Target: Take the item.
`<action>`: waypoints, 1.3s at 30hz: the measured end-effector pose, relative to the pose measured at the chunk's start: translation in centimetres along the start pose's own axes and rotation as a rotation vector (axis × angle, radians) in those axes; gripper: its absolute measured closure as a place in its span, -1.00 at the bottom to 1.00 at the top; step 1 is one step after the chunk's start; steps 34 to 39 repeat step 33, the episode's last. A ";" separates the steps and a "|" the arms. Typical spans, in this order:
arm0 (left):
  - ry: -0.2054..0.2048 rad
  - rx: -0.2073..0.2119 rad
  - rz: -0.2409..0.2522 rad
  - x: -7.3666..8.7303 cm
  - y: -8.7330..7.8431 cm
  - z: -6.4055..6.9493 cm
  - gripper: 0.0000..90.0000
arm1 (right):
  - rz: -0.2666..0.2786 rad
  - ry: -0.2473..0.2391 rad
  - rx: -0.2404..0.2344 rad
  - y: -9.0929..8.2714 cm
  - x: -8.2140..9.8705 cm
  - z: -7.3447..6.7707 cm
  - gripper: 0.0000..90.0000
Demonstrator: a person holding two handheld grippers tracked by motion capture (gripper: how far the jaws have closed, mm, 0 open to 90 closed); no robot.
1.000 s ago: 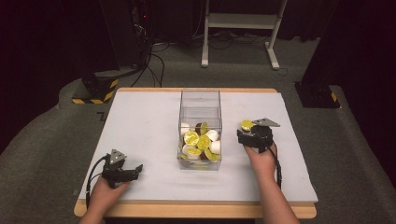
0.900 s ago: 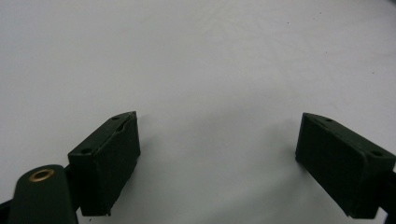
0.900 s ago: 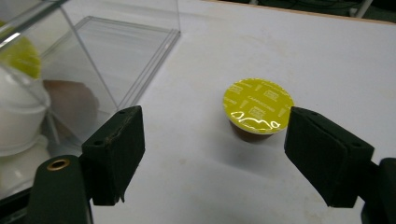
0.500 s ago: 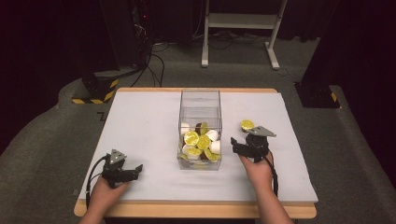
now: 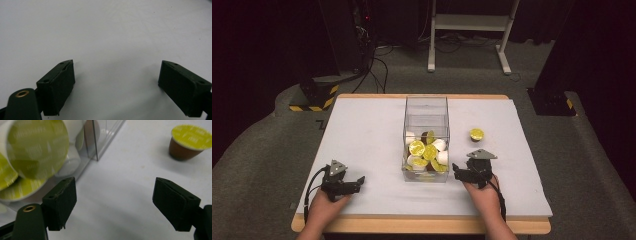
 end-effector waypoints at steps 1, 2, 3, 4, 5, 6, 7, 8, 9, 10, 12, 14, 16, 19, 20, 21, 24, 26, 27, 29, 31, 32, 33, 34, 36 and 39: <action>0.004 0.000 -0.002 0.0 0.0 0.0 -0.69 | -0.014 -0.006 0.004 0.2 0.5 0.0 -0.57; 0.000 0.000 0.001 0.0 0.0 0.0 -0.69 | -0.025 -0.014 0.005 0.3 0.9 0.0 -0.58; 0.001 -0.001 0.001 0.0 0.0 0.0 -0.69 | -0.038 -0.013 0.006 0.4 1.3 0.0 -0.58; 0.001 0.000 0.000 0.0 0.0 0.0 -0.69 | -0.050 -0.018 0.003 0.6 1.7 -0.1 -0.59; 0.004 0.000 -0.003 0.0 0.0 0.0 -0.69 | -0.073 -0.026 0.006 0.9 2.3 0.0 -0.60; 0.001 0.000 0.000 0.0 0.0 0.0 -0.69 | -0.086 -0.033 0.007 1.1 2.7 0.0 -0.60; 0.003 0.000 -0.001 0.0 0.0 0.0 -0.69 | -0.079 -0.032 0.005 1.0 2.7 -0.1 -0.60; 0.003 0.000 -0.002 0.0 0.0 0.0 -0.69 | -0.078 -0.032 0.011 1.0 2.7 0.0 -0.60; 0.004 0.000 -0.003 0.0 0.0 0.0 -0.69 | -0.076 -0.030 0.014 1.0 2.7 -0.1 -0.61; -0.001 0.000 0.001 0.0 0.0 0.0 -0.69 | -0.070 -0.027 0.016 1.0 2.7 0.0 -0.61; 0.000 0.000 0.000 0.0 0.0 0.0 -0.69 | -0.068 -0.021 0.019 1.0 2.8 -0.1 -0.61; 0.003 0.000 -0.001 0.0 0.0 0.0 -0.69 | -0.057 -0.021 0.034 1.0 2.8 -0.2 -0.60; 0.004 0.000 -0.002 0.0 0.0 0.0 -0.69 | -0.057 -0.019 0.036 1.0 2.8 -0.1 -0.62; -0.001 0.000 0.001 0.0 0.0 0.0 -0.69 | -0.060 -0.015 0.036 1.0 2.8 -0.1 -0.63; 0.000 -0.001 0.001 0.0 0.0 0.0 -0.69 | -0.060 -0.015 0.037 1.0 2.8 -0.1 -0.63; 0.001 -0.001 0.001 0.0 0.0 0.0 -0.69 | -0.060 -0.015 0.037 1.0 2.8 -0.1 -0.63; 0.001 -0.001 0.001 0.0 0.0 0.0 -0.69 | -0.060 -0.014 0.036 1.0 2.8 -0.1 -0.63; 0.002 -0.001 0.001 0.0 0.0 0.0 -0.69 | -0.060 -0.014 0.036 1.0 2.8 -0.1 -0.63; 0.001 -0.001 0.002 0.0 0.0 0.0 -0.69 | -0.060 -0.016 0.035 1.0 2.8 -0.1 -0.63; 0.001 -0.001 0.002 0.0 0.0 0.0 -0.69 | -0.059 -0.016 0.035 1.0 2.8 -0.1 -0.63; 0.001 -0.001 0.001 0.0 0.0 0.0 -0.69 | -0.059 -0.015 0.036 1.0 2.8 -0.1 -0.63; 0.001 -0.001 0.001 0.0 0.0 0.0 -0.69 | -0.060 -0.015 0.035 1.0 2.8 -0.1 -0.63; 0.001 -0.001 0.002 0.0 0.0 0.0 -0.69 | -0.059 -0.015 0.035 1.0 2.8 -0.1 -0.63; 0.001 -0.001 0.002 0.0 0.0 0.0 -0.69 | -0.059 -0.015 0.035 1.0 2.8 -0.1 -0.63; 0.001 -0.001 0.002 0.0 0.0 0.0 -0.69 | -0.059 -0.015 0.035 1.0 2.8 -0.1 -0.63; 0.001 -0.001 0.002 0.0 0.0 0.0 -0.69 | -0.059 -0.015 0.035 1.0 2.8 -0.1 -0.63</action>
Point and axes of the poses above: each handheld gripper's, and its own axes: y roughly forward along the jaws, x roughly out of its underside, z roughly to its right, the point moved 10 cm from there along y, roughly forward along the jaws, and after that the axes turned 9 degrees about x, right-handed, at the moved point
